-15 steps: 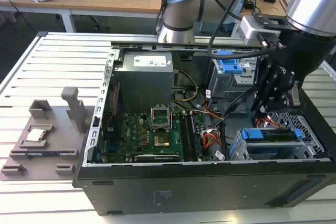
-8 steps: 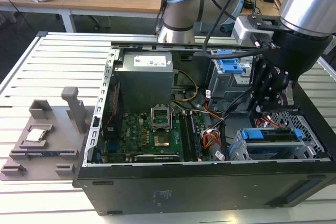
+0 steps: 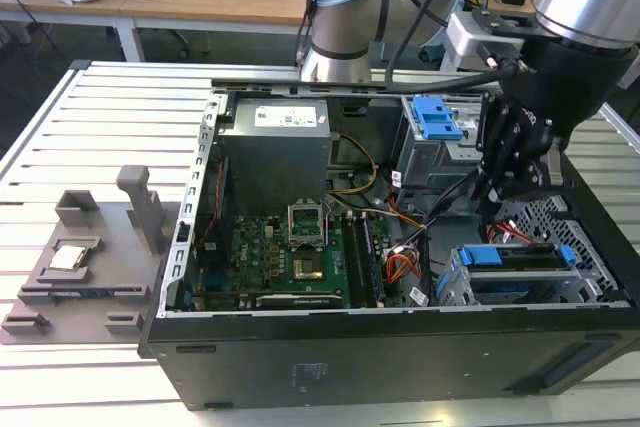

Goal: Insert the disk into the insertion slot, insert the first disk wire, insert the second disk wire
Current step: 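Insert the second disk wire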

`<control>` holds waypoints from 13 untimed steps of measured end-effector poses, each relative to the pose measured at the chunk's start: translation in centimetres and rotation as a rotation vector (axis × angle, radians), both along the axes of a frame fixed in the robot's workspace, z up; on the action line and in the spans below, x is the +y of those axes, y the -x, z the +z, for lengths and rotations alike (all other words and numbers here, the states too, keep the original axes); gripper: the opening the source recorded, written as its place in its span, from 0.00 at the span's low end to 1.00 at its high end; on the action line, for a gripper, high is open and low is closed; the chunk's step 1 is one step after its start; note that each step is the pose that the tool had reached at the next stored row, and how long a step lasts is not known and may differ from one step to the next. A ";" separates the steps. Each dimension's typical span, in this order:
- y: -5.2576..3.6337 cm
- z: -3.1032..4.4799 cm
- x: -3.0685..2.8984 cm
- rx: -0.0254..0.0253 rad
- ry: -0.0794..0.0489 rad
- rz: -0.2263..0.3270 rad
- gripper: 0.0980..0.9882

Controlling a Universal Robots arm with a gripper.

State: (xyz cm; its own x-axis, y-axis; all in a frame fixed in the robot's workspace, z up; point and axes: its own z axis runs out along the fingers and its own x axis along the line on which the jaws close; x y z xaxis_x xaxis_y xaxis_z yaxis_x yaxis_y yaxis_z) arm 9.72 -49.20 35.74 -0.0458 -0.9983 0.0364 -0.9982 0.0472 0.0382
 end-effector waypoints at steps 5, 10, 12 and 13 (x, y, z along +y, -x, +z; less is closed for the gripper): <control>0.03 -0.93 0.45 0.0000 0.052 0.000 0.16; 0.03 -1.48 0.44 0.0000 0.076 0.000 0.16; 0.03 -1.49 0.44 0.0000 0.076 0.000 0.15; 0.03 -1.49 0.44 0.0000 0.076 0.000 0.15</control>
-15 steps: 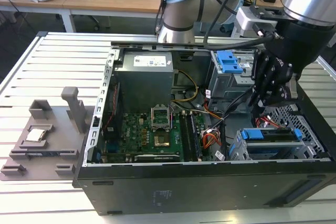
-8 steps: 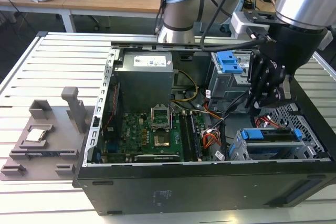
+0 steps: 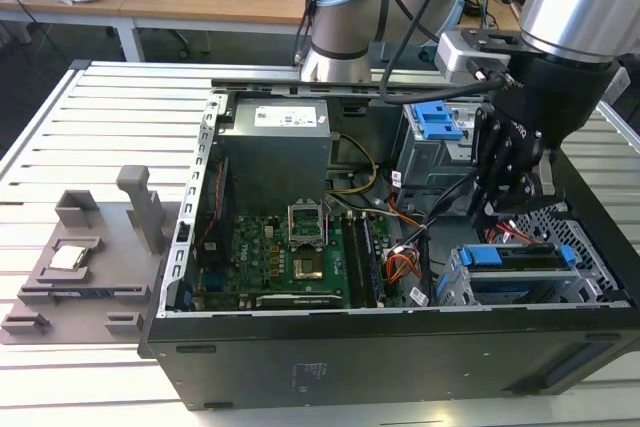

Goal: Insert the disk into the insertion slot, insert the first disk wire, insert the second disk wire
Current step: 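Insert the second disk wire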

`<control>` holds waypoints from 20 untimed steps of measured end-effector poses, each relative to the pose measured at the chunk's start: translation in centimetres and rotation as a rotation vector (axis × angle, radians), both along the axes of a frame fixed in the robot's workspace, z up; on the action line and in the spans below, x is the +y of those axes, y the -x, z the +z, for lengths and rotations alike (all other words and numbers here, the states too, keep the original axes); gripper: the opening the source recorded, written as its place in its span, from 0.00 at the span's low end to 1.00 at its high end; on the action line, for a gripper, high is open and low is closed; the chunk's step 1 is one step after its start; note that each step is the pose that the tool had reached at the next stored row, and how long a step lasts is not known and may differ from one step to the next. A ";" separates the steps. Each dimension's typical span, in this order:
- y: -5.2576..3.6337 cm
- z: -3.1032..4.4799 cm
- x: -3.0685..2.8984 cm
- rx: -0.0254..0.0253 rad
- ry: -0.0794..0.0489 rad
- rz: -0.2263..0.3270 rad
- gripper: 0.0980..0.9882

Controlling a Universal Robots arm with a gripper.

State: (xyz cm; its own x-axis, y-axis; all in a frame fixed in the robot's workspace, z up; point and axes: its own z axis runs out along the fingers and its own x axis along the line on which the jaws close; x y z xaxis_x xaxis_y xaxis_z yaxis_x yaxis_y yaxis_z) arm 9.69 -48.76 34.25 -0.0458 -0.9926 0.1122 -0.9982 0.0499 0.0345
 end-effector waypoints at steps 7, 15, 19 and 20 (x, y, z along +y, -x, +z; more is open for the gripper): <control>0.00 0.00 0.00 0.0000 0.000 0.000 0.07; -0.45 0.79 -1.86 0.0046 -0.005 0.000 0.07; -0.45 0.78 -1.89 0.0046 -0.005 0.000 0.01; -0.45 0.78 -1.89 0.0046 -0.005 0.000 0.01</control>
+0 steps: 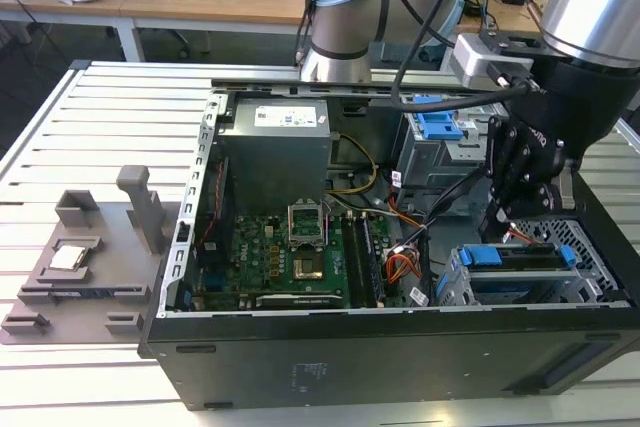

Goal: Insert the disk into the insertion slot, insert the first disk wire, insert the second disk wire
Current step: 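Insert the second disk wire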

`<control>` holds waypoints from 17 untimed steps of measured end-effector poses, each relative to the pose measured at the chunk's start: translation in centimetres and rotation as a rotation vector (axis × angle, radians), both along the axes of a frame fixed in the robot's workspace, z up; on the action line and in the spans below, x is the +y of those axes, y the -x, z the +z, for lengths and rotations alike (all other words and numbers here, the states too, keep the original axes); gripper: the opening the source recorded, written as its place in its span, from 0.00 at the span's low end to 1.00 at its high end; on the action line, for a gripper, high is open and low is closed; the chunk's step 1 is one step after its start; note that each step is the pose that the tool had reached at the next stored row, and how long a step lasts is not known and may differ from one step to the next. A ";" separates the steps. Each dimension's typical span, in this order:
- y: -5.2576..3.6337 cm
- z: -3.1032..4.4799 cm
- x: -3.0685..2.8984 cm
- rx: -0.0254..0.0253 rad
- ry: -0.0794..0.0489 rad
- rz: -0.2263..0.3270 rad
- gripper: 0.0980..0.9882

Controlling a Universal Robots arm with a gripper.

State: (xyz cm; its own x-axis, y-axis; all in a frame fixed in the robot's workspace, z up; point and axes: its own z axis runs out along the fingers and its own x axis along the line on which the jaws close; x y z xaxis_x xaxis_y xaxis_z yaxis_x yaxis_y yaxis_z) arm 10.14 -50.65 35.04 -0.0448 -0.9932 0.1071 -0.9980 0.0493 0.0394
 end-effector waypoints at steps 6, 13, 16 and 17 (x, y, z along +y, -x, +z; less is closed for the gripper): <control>-1.41 -0.03 -0.05 0.0032 0.000 0.000 0.01; -2.61 -0.37 -0.23 0.0073 0.000 0.000 0.01; -2.88 -0.43 -0.27 0.0078 0.000 0.000 0.01; -2.96 -0.45 -0.32 0.0079 0.000 0.000 0.01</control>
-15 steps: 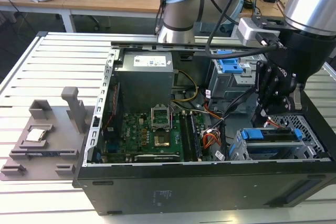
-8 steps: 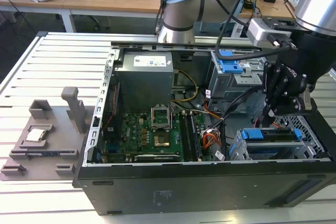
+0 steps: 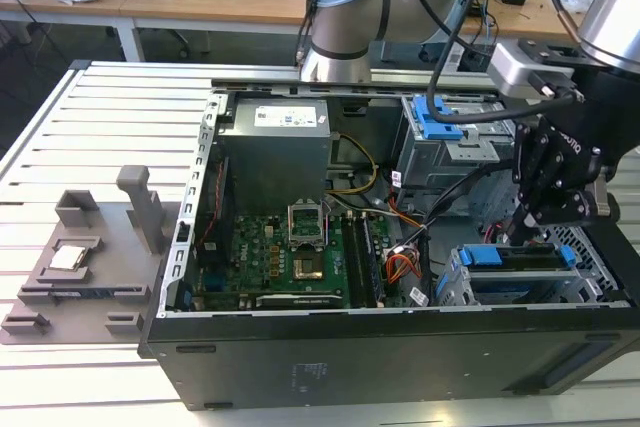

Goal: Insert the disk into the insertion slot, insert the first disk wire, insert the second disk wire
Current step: 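Insert the second disk wire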

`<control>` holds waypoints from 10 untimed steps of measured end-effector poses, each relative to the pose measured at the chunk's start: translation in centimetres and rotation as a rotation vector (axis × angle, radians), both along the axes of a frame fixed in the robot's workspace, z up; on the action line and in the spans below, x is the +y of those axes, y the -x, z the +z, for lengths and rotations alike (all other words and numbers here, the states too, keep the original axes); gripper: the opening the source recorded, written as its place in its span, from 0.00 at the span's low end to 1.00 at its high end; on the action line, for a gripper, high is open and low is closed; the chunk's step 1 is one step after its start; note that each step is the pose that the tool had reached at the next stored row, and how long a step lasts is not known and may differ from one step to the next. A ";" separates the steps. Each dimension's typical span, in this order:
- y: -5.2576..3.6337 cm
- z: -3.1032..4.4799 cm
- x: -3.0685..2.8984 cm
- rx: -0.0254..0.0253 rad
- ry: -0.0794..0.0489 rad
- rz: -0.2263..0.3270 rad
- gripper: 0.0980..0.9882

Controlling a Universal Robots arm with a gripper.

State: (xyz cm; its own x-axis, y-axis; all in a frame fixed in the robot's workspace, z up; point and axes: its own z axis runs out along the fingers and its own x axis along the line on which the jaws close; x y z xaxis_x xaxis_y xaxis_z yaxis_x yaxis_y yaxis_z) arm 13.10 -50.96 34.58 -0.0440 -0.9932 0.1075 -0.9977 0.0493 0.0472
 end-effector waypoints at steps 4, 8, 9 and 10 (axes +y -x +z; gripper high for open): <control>-0.01 -0.05 -0.36 0.0001 0.000 0.000 0.01; -0.26 -0.14 -0.57 0.0001 0.000 0.000 0.01; -0.29 -0.19 -0.59 0.0001 0.000 -0.001 0.01; -0.29 -0.22 -0.62 0.0000 0.000 -0.002 0.01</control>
